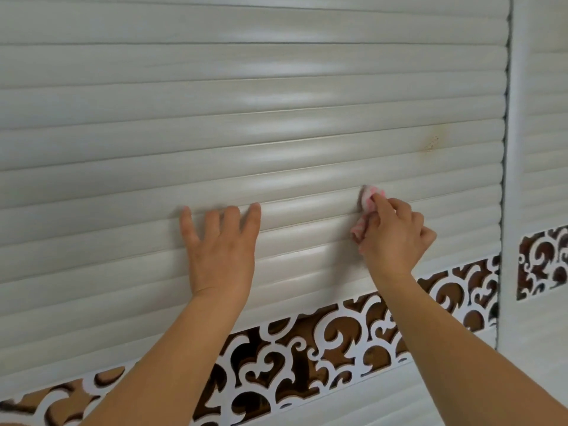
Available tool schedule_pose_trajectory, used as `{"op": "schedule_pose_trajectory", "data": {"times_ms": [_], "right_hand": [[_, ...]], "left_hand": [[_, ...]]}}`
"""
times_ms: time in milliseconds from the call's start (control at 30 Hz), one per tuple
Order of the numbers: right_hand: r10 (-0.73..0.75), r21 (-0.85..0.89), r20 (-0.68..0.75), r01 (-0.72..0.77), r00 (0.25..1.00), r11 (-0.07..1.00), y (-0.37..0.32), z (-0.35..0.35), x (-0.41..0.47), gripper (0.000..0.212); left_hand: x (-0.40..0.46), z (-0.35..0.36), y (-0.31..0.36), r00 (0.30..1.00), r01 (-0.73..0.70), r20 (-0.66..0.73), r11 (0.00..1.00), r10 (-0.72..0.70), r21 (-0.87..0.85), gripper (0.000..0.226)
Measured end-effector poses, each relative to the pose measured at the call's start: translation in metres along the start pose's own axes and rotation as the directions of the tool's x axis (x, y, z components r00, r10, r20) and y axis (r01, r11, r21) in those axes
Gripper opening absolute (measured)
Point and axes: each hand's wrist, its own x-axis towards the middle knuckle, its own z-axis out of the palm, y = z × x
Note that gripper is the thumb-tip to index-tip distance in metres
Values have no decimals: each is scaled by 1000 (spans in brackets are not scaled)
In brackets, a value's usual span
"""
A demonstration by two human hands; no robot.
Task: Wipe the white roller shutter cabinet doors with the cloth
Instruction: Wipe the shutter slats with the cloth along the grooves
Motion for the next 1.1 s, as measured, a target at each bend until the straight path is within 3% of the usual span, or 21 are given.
{"op": "schedule_pose_trajectory", "data": {"times_ms": [133,267,333,533,733,867,1000,1100], "right_hand": [[-81,59,-72,86,994,995,-18,7,3,38],[-441,23,-90,445,893,895,-24,8,-7,61],[-550,-43,-82,548,831,835,-15,4,3,55],[-302,47,-78,307,950,951,2,3,23,47],[-490,-21,-120,492,863,871,4,1,22,40],[-538,-56,-105,536,836,843,29,-3,41,40],[-310,-95,30,312,950,945,63,-11,63,49],[-94,-65,22,96,995,993,77,-12,78,47]], "left_hand": [[2,1,3,999,36,10,999,-36,1,93],[5,-13,16,992,40,117,998,-46,56,75],[8,-18,21,988,19,148,997,-30,76,69],[13,-21,33,988,73,124,991,-87,111,69],[46,-36,80,998,-66,15,994,67,-88,73],[63,-37,100,995,-91,38,992,94,-84,78],[65,-34,104,994,-76,71,996,79,-40,87],[67,-36,107,993,-71,95,997,74,-31,84]]}}
